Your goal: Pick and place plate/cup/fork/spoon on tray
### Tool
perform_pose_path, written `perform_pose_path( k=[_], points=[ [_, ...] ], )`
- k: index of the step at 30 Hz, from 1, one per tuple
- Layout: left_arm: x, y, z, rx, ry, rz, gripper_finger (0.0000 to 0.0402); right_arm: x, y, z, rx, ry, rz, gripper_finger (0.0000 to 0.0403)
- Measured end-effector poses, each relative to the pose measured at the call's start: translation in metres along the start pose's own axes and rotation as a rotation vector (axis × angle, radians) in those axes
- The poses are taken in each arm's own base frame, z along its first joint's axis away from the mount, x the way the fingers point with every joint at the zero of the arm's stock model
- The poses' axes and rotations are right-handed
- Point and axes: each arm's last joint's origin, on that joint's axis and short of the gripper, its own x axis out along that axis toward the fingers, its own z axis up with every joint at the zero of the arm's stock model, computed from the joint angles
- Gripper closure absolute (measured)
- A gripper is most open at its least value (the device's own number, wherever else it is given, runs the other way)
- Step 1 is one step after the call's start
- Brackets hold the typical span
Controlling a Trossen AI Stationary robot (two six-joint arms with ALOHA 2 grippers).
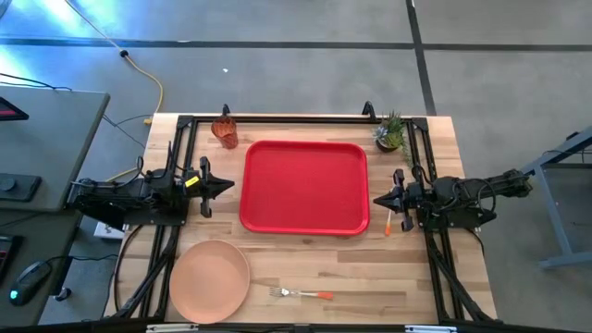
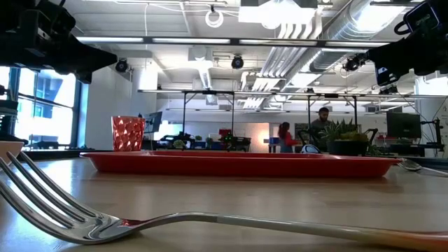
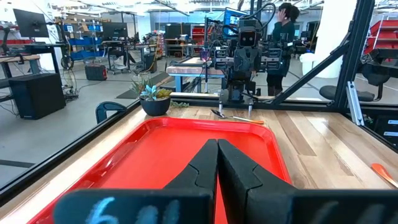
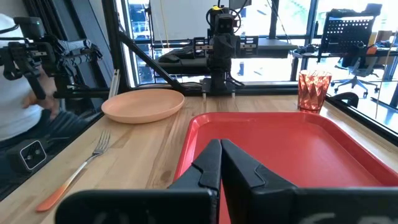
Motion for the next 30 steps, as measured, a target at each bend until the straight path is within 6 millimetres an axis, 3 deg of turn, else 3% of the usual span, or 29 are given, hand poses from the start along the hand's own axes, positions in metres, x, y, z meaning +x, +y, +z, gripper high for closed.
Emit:
perform_pose_path(
  k=[15,22,25,30],
  points=[
    [0.000,0.000,0.003,-0.005,-0.027,0.000,0.0398,0.000,0.000,0.000,-0.010,0.000,-0.001,0.0402],
    [-0.001,0.000,0.011,-0.021,-0.114,0.004,0.0398,0.000,-0.003,0.004,-0.386,-0.022,-0.123,0.0402],
    [-0.001,0.002,0.013,-0.024,-0.134,0.050,0.0398,-0.002,-0.004,0.015,-0.366,-0.124,-0.188,0.0402],
    [-0.001,0.003,0.014,0.052,-0.140,0.089,0.0398,-0.005,-0.005,0.028,-0.164,-0.276,-0.198,0.0402]
  ],
)
